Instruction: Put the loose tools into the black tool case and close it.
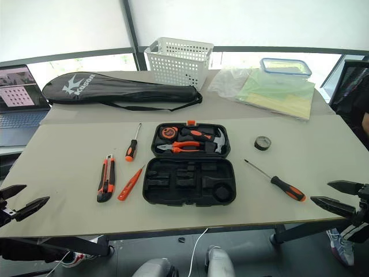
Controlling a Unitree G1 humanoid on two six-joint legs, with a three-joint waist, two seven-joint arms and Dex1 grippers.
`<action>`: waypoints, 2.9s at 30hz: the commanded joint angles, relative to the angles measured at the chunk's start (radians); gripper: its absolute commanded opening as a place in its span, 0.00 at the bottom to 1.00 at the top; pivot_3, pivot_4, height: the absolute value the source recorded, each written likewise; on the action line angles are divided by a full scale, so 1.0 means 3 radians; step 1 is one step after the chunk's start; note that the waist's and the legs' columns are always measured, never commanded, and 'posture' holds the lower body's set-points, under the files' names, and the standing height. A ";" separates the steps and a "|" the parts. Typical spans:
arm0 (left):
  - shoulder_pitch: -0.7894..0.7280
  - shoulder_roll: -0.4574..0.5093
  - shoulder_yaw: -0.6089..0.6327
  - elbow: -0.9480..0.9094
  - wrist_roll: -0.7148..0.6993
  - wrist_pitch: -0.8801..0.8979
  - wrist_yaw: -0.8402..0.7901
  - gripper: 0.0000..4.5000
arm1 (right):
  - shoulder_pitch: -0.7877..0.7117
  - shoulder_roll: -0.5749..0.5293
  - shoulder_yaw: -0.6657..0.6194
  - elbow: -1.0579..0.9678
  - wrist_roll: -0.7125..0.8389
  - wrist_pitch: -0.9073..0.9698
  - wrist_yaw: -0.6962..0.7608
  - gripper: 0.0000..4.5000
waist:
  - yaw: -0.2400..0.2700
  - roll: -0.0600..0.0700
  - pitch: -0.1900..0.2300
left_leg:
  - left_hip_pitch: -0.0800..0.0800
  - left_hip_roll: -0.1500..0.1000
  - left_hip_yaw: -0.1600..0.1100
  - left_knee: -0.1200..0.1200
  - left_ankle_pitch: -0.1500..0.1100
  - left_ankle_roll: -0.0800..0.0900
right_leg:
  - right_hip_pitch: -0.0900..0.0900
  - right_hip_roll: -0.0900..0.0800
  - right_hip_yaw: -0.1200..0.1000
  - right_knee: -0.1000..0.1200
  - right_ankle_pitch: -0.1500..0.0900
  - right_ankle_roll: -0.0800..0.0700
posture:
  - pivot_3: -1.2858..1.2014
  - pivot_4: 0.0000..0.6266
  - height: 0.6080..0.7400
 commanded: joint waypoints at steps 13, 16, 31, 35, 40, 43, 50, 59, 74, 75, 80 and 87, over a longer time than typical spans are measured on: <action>-0.2186 -0.0052 -0.1276 -0.0617 -0.0167 0.2079 0.1202 1.00 | -0.1074 0.0116 0.0527 -0.1517 0.0614 0.0567 -0.0793 1.00 | 0.0006 -0.0001 0.0000 | -0.0002 -0.0004 -0.0009 0.0002 0.0009 -0.0010 | -0.0002 0.0004 -0.0006 0.0007 0.0006 -0.0005 | 0.52 0.24 1.00; -0.2700 -0.0167 -0.1692 -0.0432 -0.0129 0.2476 0.1288 1.00 | -0.1291 0.0219 0.0807 -0.1740 0.0657 0.0537 -0.0878 1.00 | -0.0002 -0.0001 0.0000 | -0.0002 -0.0014 -0.0012 0.0002 0.0011 -0.0010 | -0.0003 0.0013 -0.0013 0.0006 0.0006 -0.0004 | 0.52 0.24 1.00; -0.3980 -0.0964 -0.2909 0.1633 0.0794 0.1901 0.1405 0.88 | -0.2041 0.0753 0.1849 -0.2190 0.0525 0.0369 -0.1111 1.00 | -0.0042 -0.0004 0.0002 | 0.0001 -0.0020 -0.0020 0.0009 0.0024 -0.0032 | -0.0001 0.0011 -0.0028 0.0006 0.0009 -0.0018 | 0.52 0.24 1.00; -0.4063 -0.1020 -0.2879 0.1860 0.0886 0.1798 0.1385 0.60 | -0.2050 0.0782 0.1865 -0.2238 0.0538 0.0381 -0.1154 1.00 | -0.0026 -0.0004 0.0002 | 0.0001 -0.0018 -0.0020 0.0010 0.0026 -0.0033 | -0.0001 -0.0002 -0.0024 0.0012 0.0010 -0.0019 | 0.52 0.24 1.00; -0.4111 -0.0961 -0.2697 0.1890 0.0896 0.1514 0.1368 0.19 | -0.1998 0.0769 0.1871 -0.2314 0.0577 0.0386 -0.1141 1.00 | -0.0023 -0.0004 0.0001 | -0.0001 -0.0018 -0.0023 0.0009 0.0027 -0.0031 | -0.0003 -0.0003 -0.0024 0.0012 0.0010 -0.0019 | 0.52 0.24 1.00; -0.4111 -0.0765 -0.2728 0.1668 0.1024 0.0653 0.1105 0.17 | -0.1948 0.0754 0.1847 -0.2329 0.0600 0.0399 -0.1127 1.00 | -0.0024 -0.0016 0.0008 | -0.0007 -0.0017 -0.0025 0.0011 0.0027 -0.0031 | -0.0009 -0.0003 -0.0025 0.0015 0.0011 -0.0019 | 0.52 0.24 1.00; -0.3984 -0.0637 -0.3078 0.0836 0.0855 -0.0570 -0.0369 0.17 | -0.1765 0.0721 0.1782 -0.2313 0.0618 0.0409 -0.1110 1.00 | 0.0017 -0.0026 0.0015 | -0.0049 -0.0023 -0.0036 0.0040 0.0027 -0.0030 | -0.0030 -0.0006 -0.0053 0.0033 0.0012 -0.0019 | 0.52 0.24 1.00; -0.4008 -0.0902 -0.3769 0.0996 0.1304 -0.1052 -0.1119 0.17 | -0.1444 0.0684 0.1517 -0.2298 0.0620 0.0449 -0.1195 1.00 | -0.0003 -0.0027 0.0015 | -0.0056 -0.0015 -0.0045 0.0059 0.0030 -0.0022 | -0.0014 -0.0007 -0.0065 0.0014 0.0019 -0.0022 | 0.52 0.24 1.00; -0.4192 -0.1208 -0.3797 0.1219 0.1660 -0.0779 -0.1008 0.54 | -0.1239 0.0707 0.1370 -0.2384 0.0662 0.0453 -0.1338 1.00 | 0.0014 -0.0027 0.0015 | -0.0066 -0.0019 -0.0044 0.0061 0.0022 0.0009 | -0.0014 -0.0004 -0.0063 0.0003 0.0030 -0.0006 | 0.52 0.24 1.00; -0.4203 -0.1214 -0.3772 0.1167 0.1616 -0.0716 -0.1046 0.61 | -0.1236 0.0709 0.1369 -0.2386 0.0667 0.0454 -0.1340 1.00 | 0.0023 -0.0027 0.0015 | -0.0066 -0.0020 -0.0044 0.0061 0.0022 0.0009 | -0.0013 -0.0005 -0.0064 0.0002 0.0030 -0.0006 | 0.52 0.24 1.00; -0.4224 -0.1232 -0.3681 0.0995 0.1527 -0.0614 -0.1081 0.84 | -0.1211 0.0723 0.1377 -0.2398 0.0678 0.0446 -0.1348 1.00 | 0.0036 -0.0027 0.0015 | -0.0065 -0.0021 -0.0045 0.0064 0.0022 0.0009 | -0.0012 -0.0007 -0.0064 -0.0001 0.0030 -0.0006 | 0.52 0.24 1.00; -0.4256 -0.1315 -0.3698 0.1211 0.1611 -0.0703 -0.1010 0.38 | -0.1224 0.0768 0.1429 -0.2400 0.0661 0.0434 -0.1384 1.00 | 0.0025 -0.0027 0.0015 | -0.0065 -0.0021 -0.0045 0.0064 0.0022 0.0009 | -0.0012 -0.0007 -0.0064 0.0001 0.0030 -0.0006 | 0.52 0.24 1.00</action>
